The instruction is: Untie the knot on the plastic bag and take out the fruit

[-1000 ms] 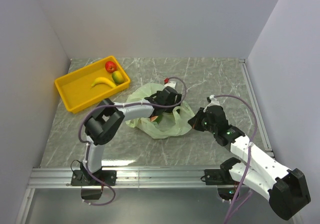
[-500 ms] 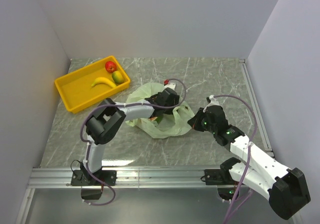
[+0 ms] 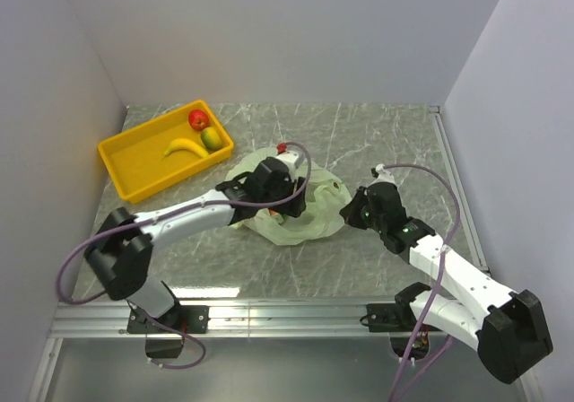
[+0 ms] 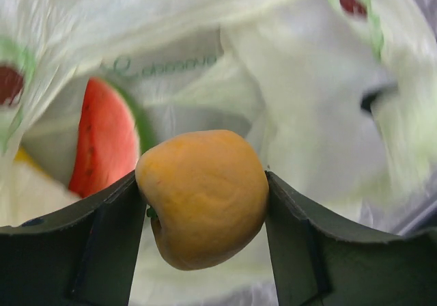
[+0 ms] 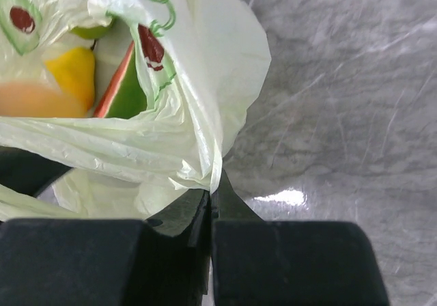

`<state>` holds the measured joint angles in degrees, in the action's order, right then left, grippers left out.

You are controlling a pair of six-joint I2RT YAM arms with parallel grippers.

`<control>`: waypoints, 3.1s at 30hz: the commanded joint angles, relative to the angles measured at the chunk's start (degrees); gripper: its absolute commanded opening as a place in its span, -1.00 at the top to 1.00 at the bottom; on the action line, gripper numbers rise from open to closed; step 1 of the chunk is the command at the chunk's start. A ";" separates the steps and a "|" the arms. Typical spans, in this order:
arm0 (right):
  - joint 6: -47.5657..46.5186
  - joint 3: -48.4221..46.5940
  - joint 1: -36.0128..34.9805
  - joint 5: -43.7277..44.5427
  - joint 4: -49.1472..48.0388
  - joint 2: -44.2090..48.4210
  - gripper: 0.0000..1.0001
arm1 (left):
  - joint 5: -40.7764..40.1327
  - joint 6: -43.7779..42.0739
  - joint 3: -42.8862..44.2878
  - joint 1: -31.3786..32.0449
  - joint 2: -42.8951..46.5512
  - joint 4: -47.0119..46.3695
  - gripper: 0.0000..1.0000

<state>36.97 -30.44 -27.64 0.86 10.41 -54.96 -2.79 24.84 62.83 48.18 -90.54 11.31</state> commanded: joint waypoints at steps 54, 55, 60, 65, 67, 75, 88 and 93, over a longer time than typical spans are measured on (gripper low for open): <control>-4.19 -4.63 0.57 -0.69 -2.59 -4.36 1.00 | -16.52 -2.26 8.19 -9.56 8.28 16.89 -0.64; -4.10 -4.55 0.48 -0.69 -2.68 -4.45 1.00 | -17.77 -1.64 8.27 -6.99 8.02 17.51 -0.62; -3.66 -4.28 0.22 -2.01 -3.12 -4.72 1.00 | -25.42 -1.99 10.91 5.42 1.96 21.29 -0.50; -3.66 -3.84 -0.05 -2.09 -2.68 -4.28 1.00 | -24.46 -3.66 12.49 7.01 -5.94 18.84 -0.43; -3.75 -3.67 -0.05 -2.01 -2.51 -3.93 1.00 | -24.37 -4.62 13.54 7.01 -8.50 17.79 -0.41; -3.84 -3.23 -0.14 -1.48 -1.45 -2.52 1.00 | -23.85 -5.59 17.77 5.43 -18.70 15.59 -0.38; -3.31 -2.35 -0.14 -1.57 -1.62 -1.91 1.00 | -13.31 -2.96 12.59 0.24 -20.20 13.48 -0.53; -2.78 -2.79 -0.14 -2.09 -2.06 -2.70 1.00 | -13.21 -1.99 10.21 0.16 -21.08 12.86 -0.59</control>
<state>33.80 -31.94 -27.51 -1.15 9.76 -58.04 -18.09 21.89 74.06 48.10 -110.98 25.41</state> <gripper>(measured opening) 0.008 0.795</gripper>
